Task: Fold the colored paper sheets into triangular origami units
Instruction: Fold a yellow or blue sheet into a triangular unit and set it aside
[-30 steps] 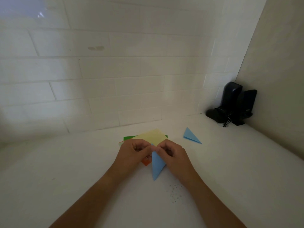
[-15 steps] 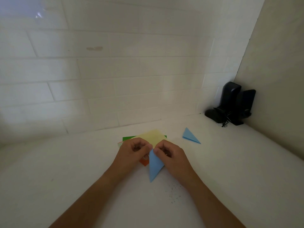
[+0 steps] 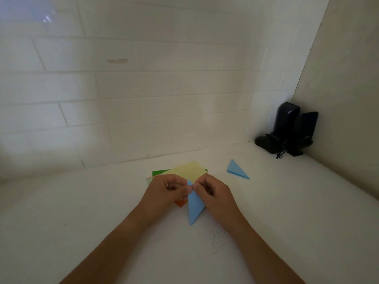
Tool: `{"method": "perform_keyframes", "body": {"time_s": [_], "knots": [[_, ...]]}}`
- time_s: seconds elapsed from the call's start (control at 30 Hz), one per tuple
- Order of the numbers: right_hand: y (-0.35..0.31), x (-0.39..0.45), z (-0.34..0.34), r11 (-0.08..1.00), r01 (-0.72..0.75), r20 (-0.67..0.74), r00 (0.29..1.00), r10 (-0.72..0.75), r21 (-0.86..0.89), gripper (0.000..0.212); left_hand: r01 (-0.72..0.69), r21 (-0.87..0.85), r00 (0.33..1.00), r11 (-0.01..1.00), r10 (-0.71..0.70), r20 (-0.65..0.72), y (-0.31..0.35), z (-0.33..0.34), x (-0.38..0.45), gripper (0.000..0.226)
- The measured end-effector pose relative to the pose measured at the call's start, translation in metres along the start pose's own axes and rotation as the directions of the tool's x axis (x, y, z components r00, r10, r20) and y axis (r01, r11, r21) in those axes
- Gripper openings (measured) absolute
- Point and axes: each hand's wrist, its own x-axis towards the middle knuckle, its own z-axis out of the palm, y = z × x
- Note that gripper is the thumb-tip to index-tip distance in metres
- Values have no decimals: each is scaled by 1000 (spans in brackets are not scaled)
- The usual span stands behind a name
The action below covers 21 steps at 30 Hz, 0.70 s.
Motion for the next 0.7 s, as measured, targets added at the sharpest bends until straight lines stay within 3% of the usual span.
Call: {"method": "perform_keyframes", "body": {"time_s": [0.33,0.7], "knots": [[-2,0,-1,1000,4,66,998,-4,1,19,-50,68,999,996,50,7,-3,0,2,17],[5,2,2,999,-51,44,998,51,6,18,-52,23,997,998,54,-51,-10,-5,7,12]]}}
